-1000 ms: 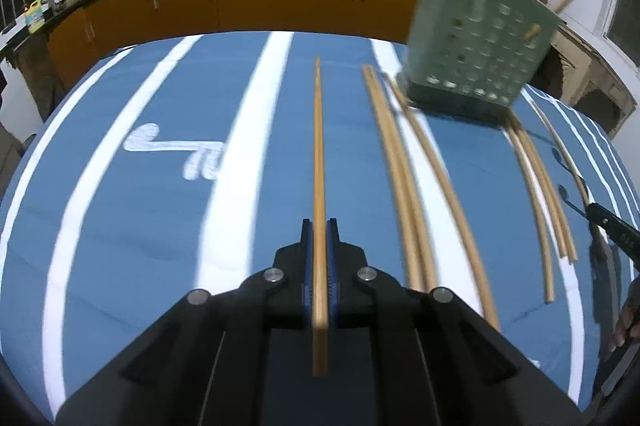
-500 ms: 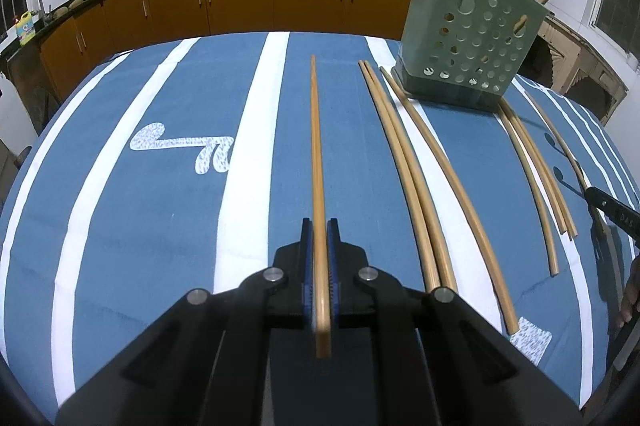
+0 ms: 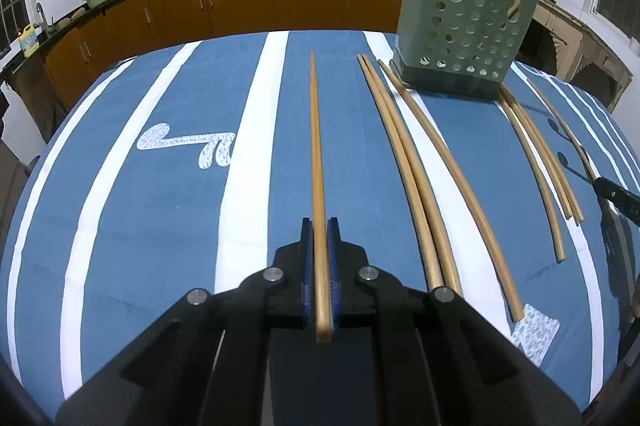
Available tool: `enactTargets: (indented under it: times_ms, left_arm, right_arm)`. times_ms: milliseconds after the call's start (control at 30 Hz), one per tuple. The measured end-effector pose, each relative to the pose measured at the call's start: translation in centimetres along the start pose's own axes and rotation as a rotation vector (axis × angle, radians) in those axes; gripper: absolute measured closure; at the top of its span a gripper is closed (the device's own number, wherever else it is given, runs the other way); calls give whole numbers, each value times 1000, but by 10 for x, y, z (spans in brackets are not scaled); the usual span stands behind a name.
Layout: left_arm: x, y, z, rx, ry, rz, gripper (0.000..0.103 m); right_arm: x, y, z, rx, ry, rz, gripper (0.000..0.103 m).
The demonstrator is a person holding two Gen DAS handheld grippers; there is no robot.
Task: Organize utensils
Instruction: 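Lift both held chopsticks and carry them toward the green holder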
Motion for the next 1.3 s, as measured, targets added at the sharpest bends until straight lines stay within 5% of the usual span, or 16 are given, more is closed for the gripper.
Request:
enactTargets:
  times_ms: [467,1300]
  left_arm:
    - [2,2,-18,22,3,-3,95]
    - [-87,20,-136,91,-365,-71,95]
  right_arm:
    - [-6,-14,-29,-26,-70,33,95]
    - [-74,-13,-118,-87,-373,58,95]
Point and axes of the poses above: each gripper's, at about its wrist camera, not at the fingertips, and z roughly the way its jaws point, y to its left, x to its underside, the point moved 3 cm from there along z, roughly the way its jaws point, and after that the axes turned 1 degree about -y, right-handed, at the moved point
